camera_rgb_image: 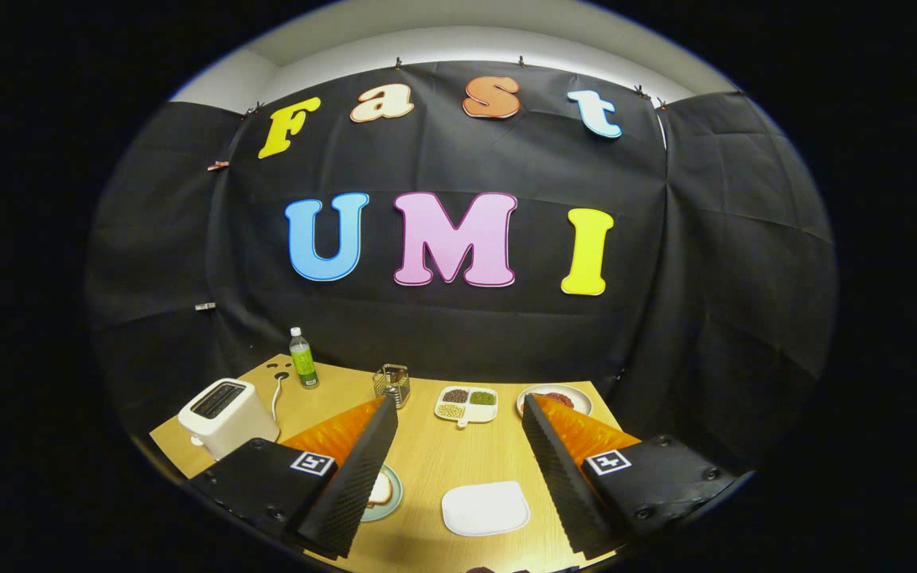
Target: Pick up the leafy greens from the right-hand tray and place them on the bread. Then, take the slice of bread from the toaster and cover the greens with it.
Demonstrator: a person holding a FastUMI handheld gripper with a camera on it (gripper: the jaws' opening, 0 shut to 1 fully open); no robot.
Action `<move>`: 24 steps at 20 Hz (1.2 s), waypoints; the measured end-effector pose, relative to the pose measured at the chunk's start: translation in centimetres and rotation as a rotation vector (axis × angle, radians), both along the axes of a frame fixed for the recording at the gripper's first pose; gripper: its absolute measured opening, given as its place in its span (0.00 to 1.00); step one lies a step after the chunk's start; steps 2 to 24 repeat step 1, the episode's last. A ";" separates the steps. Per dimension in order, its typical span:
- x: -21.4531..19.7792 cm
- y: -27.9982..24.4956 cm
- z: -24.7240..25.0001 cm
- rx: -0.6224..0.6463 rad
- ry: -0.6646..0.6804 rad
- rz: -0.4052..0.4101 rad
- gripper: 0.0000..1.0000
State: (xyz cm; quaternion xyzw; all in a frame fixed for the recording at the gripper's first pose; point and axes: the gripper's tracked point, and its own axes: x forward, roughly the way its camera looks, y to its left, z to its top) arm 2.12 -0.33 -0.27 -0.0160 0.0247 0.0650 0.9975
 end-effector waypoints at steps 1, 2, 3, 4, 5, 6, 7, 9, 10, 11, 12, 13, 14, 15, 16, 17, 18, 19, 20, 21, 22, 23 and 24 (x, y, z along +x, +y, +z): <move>0.1 -0.1 -0.1 0.003 0.005 0.001 0.98; 0.1 -0.1 -0.1 0.003 0.005 0.001 0.98; 0.1 -0.1 -0.1 0.003 0.005 0.001 0.98; 0.1 -0.1 -0.1 0.003 0.005 0.001 0.98; 0.1 -0.1 -0.1 0.003 0.005 0.001 0.98; 0.1 -0.1 -0.1 0.003 0.005 0.001 0.98; 0.1 -0.1 -0.1 0.003 0.005 0.001 0.98; 0.1 -0.1 -0.1 0.003 0.005 0.001 0.98; 0.1 -0.1 -0.1 0.003 0.005 0.001 0.98; 0.1 -0.1 -0.1 0.003 0.005 0.001 0.98; 0.1 -0.1 -0.1 0.003 0.005 0.001 0.98; 0.1 -0.1 -0.1 0.003 0.005 0.001 0.98; 0.1 -0.1 -0.1 0.003 0.005 0.001 0.98; 0.1 -0.1 -0.1 0.003 0.005 0.001 0.98; 0.1 -0.1 -0.1 0.003 0.005 0.001 0.98; 0.1 -0.1 -0.1 0.003 0.005 0.001 0.98; 0.1 -0.1 -0.1 0.003 0.005 0.001 0.98; 0.1 -0.1 -0.1 0.003 0.005 0.001 0.98; 0.1 -0.1 -0.1 0.003 0.005 0.001 0.98; 0.1 -0.1 -0.1 0.003 0.005 0.001 0.98; 0.1 -0.1 -0.1 0.003 0.005 0.001 0.98; 0.1 -0.1 -0.1 0.003 0.005 0.001 0.98; 0.1 -0.1 -0.1 0.003 0.005 0.001 0.98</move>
